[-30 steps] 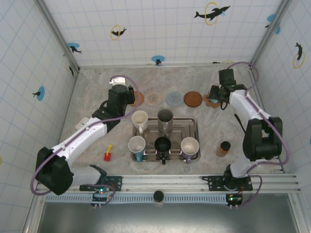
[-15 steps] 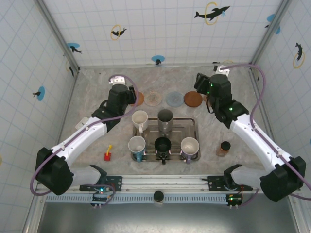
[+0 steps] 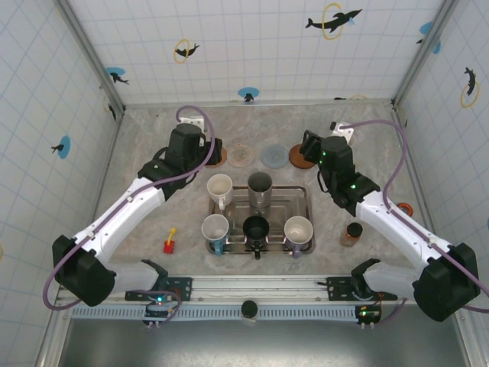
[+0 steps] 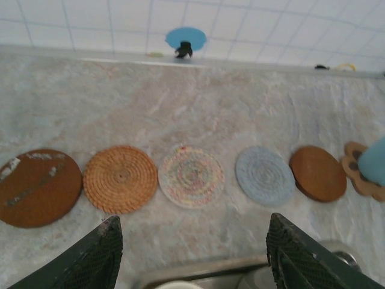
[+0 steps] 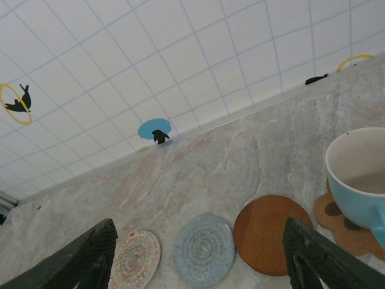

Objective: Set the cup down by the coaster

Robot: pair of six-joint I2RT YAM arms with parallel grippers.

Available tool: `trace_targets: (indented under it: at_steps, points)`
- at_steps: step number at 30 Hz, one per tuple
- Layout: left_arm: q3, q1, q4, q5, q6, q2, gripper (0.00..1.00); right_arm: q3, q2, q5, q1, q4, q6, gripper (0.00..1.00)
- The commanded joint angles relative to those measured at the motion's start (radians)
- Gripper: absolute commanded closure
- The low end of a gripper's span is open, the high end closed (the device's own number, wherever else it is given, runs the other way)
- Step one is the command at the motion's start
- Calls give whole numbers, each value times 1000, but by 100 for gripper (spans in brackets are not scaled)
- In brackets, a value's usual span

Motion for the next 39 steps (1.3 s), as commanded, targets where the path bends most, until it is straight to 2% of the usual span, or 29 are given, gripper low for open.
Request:
trace_targets:
  at_steps: [1, 10, 16, 26, 39]
  points:
    - [0, -28, -171, 43, -41, -2, 36, -36, -27, 17, -13, 55, 19, 26]
    - [-68, -69, -283, 87, -95, -77, 39, -61, -35, -7, -30, 79, 30, 26]
    - [-94, -110, -373, 69, -124, -88, 40, -61, -33, -15, -29, 80, 32, 26]
    - [-211, -124, -316, 159, -158, -123, 41, -65, -32, -12, -31, 80, 31, 26]
    - [-263, -129, -225, 196, -170, -22, 43, -65, -15, -23, -32, 91, 35, 26]
